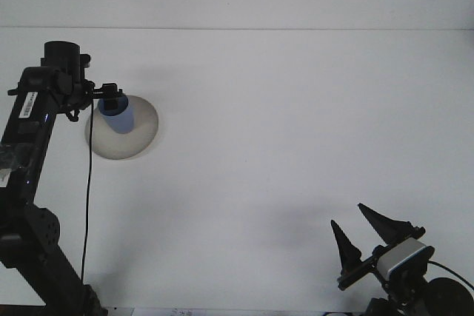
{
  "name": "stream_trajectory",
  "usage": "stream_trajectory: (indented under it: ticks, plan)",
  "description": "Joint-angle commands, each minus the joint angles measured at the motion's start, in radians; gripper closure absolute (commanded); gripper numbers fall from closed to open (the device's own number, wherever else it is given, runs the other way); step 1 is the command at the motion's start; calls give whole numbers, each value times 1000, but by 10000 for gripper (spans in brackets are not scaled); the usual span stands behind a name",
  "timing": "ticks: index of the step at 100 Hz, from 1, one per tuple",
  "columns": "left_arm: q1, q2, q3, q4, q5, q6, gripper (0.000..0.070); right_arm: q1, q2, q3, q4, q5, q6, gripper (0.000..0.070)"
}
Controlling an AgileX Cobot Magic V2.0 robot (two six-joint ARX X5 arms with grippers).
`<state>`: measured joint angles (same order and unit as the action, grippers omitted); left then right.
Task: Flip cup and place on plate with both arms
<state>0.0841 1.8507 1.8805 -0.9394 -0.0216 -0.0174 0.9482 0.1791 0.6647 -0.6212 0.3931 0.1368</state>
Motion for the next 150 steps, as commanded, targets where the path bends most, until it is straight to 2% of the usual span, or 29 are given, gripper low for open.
stream_trajectory:
  ticks: [1,17,25,40,56,63,75,85,108,112,115,119,120,121,122,123,125,150]
  plan:
    - [-3,-43,32,-3,18,-18,191,11,4,6,6,1,12,256]
    - [-7,-206,31,-26,98,-29,191,11,4,6,7,2,-1,256]
    - [-26,-309,23,-32,111,-34,191,11,4,6,7,21,-3,255]
    - [-96,-540,-72,27,111,-56,192,11,4,6,7,132,-10,255]
    - [-202,-823,-328,166,111,-57,194,11,4,6,7,229,-14,254]
    - [-256,-950,-467,212,111,-86,196,11,4,6,6,234,-32,254]
    - [-335,-1164,-729,301,111,-185,196,11,4,6,-17,235,-48,254]
    - [-365,-1324,-932,360,111,-238,196,11,4,6,-38,230,-48,254]
    - [-374,-1550,-1168,350,112,-309,203,11,4,6,-38,212,-47,256]
    - [-374,-1569,-1175,340,111,-309,229,11,4,6,-37,200,-46,271]
    - [-374,-1579,-1176,333,111,-309,323,11,4,6,-37,193,-42,332]
    - [-374,-1588,-1175,333,111,-309,510,11,4,6,-37,186,-40,453]
    - [-374,-1590,-1175,333,111,-309,568,11,4,6,-37,182,-38,517]
    - [-374,-1593,-1175,333,112,-309,626,11,4,6,-37,182,-37,542]
    - [-374,-1595,-1175,334,112,-309,683,11,4,6,-37,181,-35,614]
    - [-374,-1596,-1175,334,112,-309,700,11,4,6,-38,182,-34,665]
    - [-374,-1600,-1175,335,112,-309,691,11,4,6,-38,182,-32,700]
    - [-374,-1611,-1175,344,112,-311,685,11,4,6,-22,183,-29,694]
